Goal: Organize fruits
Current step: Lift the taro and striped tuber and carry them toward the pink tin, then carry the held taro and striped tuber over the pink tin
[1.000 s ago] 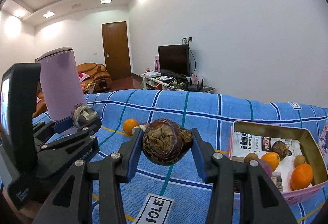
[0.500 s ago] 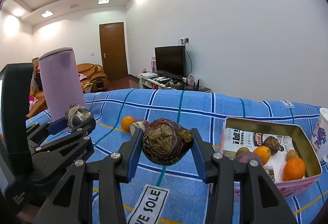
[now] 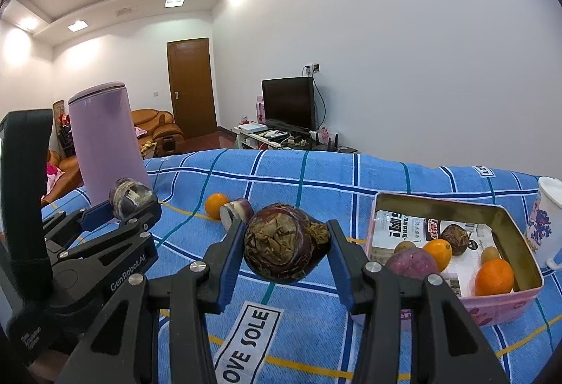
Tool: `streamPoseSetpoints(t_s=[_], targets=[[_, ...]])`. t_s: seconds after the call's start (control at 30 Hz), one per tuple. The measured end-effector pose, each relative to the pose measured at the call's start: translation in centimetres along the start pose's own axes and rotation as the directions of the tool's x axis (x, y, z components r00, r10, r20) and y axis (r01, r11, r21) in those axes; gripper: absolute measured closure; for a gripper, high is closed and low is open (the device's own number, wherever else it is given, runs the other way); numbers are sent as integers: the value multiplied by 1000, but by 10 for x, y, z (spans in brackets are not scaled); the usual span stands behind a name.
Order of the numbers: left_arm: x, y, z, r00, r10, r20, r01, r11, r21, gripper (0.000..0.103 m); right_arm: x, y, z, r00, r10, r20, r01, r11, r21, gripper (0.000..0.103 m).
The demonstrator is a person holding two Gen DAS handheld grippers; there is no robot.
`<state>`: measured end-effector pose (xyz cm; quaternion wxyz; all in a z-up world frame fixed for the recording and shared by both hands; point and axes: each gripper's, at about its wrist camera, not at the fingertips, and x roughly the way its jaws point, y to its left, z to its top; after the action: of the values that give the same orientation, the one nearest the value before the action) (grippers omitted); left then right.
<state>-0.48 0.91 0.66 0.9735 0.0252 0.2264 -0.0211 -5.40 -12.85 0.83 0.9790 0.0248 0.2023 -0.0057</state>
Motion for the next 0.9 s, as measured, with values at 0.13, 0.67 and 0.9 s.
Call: streamPoseSetpoints(t_s=[0.13, 0.67, 0.9], targets=[[-2, -1, -1, 1000, -1, 3, 1, 1000, 3, 54, -2, -1, -2, 1000, -1, -2, 1, 1000, 3, 55], [-8, -9, -5, 1000, -2, -2, 2, 1000, 22, 54, -16, -10, -7, 1000, -9, -6, 9, 1000, 0, 55], [-12, -16, -7, 1000, -16, -11, 17, 999, 29, 54, -23, -19, -9, 1000, -20, -8, 20, 1000, -1, 55]])
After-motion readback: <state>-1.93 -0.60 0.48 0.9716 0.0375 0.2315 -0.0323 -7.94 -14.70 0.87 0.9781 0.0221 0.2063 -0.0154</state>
